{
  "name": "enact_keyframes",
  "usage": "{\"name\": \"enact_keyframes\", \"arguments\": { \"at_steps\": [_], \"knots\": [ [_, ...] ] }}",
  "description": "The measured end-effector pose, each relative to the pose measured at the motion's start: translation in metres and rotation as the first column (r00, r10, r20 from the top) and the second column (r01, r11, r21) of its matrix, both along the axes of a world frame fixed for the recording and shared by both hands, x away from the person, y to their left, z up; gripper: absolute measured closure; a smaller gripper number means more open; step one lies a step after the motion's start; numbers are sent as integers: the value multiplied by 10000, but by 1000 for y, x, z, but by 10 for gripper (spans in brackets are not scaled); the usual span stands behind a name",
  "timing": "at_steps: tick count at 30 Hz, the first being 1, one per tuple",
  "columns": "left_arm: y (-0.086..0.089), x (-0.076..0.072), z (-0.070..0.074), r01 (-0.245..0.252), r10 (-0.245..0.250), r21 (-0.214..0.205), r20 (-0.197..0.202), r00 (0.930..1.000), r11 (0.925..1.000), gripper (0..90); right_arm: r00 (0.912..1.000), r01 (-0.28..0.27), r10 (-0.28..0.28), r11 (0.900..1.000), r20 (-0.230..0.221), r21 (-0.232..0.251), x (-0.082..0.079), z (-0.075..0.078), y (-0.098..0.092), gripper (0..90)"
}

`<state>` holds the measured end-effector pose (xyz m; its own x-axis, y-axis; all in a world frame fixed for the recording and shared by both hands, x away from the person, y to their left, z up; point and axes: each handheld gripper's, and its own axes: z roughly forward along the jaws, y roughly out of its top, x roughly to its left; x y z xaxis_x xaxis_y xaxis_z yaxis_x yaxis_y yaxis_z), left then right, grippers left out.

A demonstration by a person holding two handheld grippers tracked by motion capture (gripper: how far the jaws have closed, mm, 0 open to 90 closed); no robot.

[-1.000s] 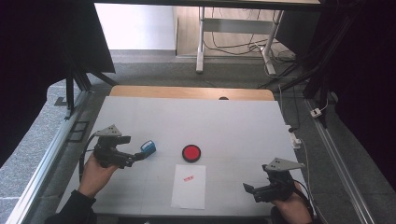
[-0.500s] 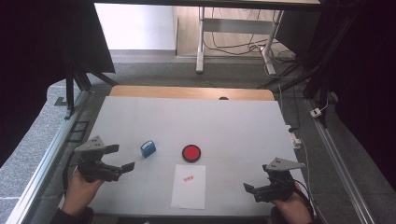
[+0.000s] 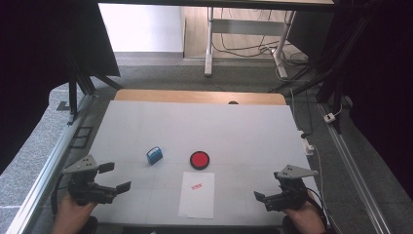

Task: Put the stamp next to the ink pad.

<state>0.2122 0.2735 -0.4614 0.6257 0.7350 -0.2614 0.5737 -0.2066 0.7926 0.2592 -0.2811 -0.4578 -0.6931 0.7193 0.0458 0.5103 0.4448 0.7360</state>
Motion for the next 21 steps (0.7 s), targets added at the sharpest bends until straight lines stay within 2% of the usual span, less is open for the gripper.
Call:
{"name": "enact_keyframes", "arguments": {
  "at_steps": [5,11,16,19,21],
  "knots": [
    [5,-8,-4,-141,141,43,-152,9998,9999,0,10000,-11,11,10000,-8,-27,0,0,0,0],
    [8,-14,-8,-277,287,315,-311,9991,9991,0,10000,-39,38,10000,-45,-65,0,0,0,0],
    [8,-18,-11,-432,477,857,-520,9975,9954,0,10000,-53,53,10000,-45,-75,0,0,1,0],
    [8,-19,-14,-469,565,1132,-826,9950,9925,0,10000,-10,10,10000,-21,-86,0,0,2,0],
    [7,-20,-14,-559,662,1222,-817,9945,9909,0,10000,5,-5,10000,-25,-86,0,0,2,0]
  ]
}}
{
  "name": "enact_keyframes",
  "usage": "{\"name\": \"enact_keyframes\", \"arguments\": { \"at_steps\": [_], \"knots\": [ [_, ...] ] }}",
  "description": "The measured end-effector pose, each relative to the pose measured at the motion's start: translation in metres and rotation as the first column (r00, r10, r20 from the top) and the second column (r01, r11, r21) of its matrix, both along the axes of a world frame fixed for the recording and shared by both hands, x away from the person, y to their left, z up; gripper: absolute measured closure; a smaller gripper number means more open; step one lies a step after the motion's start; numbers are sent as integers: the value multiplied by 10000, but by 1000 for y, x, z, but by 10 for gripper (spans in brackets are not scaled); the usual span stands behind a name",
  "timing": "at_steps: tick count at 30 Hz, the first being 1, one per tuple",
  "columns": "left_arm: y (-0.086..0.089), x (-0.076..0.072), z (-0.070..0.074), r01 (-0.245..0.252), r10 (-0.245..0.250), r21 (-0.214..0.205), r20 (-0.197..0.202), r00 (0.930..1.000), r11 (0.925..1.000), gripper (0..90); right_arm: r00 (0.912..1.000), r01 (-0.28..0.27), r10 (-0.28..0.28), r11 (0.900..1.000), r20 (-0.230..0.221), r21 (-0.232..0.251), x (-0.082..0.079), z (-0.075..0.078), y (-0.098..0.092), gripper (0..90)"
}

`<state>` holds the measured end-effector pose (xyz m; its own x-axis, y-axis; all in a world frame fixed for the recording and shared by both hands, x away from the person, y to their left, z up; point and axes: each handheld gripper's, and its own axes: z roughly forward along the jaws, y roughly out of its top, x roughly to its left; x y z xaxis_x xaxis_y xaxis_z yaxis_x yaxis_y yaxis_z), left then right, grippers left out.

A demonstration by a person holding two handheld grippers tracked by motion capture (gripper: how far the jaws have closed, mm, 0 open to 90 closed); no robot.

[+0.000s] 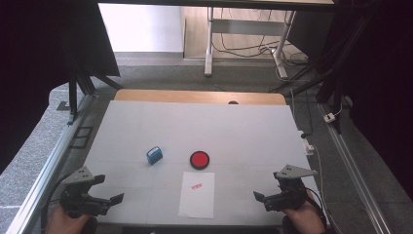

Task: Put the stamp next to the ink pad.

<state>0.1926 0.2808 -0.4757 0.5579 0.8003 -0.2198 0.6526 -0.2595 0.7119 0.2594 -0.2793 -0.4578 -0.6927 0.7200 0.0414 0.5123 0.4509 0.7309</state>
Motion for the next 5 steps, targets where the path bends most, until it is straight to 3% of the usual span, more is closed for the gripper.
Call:
{"name": "enact_keyframes", "arguments": {
  "at_steps": [5],
  "knots": [
    [-1,1,0,-18,19,59,-147,9999,10000,0,10000,-36,36,10000,-19,-60,1,0,0,0]
  ]
}}
